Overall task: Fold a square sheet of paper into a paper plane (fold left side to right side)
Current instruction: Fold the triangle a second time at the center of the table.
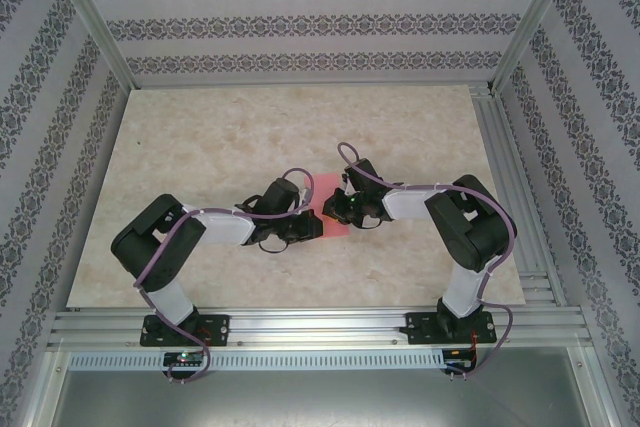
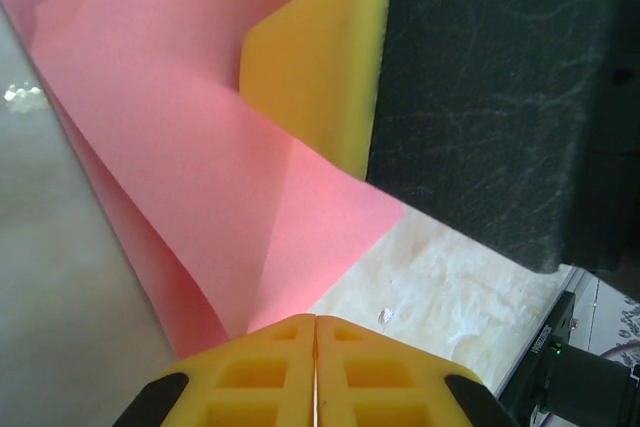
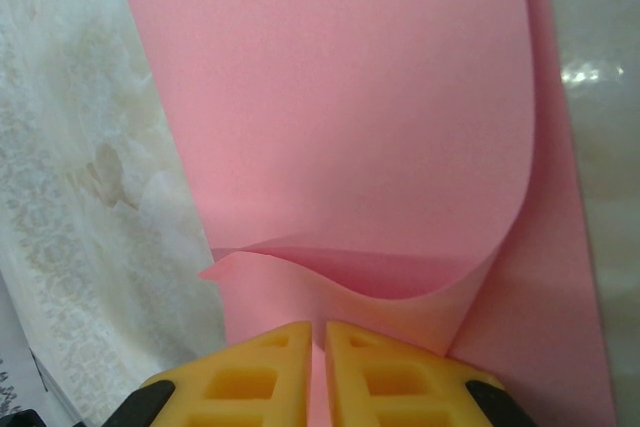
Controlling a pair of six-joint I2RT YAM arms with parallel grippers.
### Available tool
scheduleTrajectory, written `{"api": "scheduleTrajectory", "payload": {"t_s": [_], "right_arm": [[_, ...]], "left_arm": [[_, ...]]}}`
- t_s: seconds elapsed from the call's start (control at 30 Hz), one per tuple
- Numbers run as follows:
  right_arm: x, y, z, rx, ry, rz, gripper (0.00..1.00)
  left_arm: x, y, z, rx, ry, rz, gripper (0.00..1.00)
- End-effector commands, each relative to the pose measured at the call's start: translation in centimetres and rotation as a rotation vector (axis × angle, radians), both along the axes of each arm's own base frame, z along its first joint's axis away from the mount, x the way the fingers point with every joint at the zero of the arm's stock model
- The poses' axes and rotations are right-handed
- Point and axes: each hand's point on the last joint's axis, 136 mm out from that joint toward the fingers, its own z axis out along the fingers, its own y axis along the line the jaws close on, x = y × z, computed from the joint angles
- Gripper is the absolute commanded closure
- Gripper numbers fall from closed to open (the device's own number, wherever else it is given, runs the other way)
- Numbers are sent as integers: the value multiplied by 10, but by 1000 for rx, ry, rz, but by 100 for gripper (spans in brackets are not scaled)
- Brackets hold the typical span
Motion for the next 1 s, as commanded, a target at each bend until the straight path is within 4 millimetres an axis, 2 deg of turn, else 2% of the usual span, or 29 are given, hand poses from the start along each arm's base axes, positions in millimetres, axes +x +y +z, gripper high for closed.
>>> {"api": "scheduleTrajectory", "payload": {"t_s": [0.0, 0.53, 0.77, 0.97], "right_arm": [[-25, -22, -37, -137, 107, 2, 86], [-21, -20, -31, -126, 81, 11, 86], [-6, -9, -3, -66, -17, 28, 86], [0, -3, 28, -6, -94, 37, 86]], "left_arm": [[10, -9, 7, -18, -35, 7, 90], [-4, 10, -30, 84, 46, 33, 90], [-13, 23, -48, 137, 101, 64, 91], [-14, 22, -53, 136, 118, 68, 91]]}}
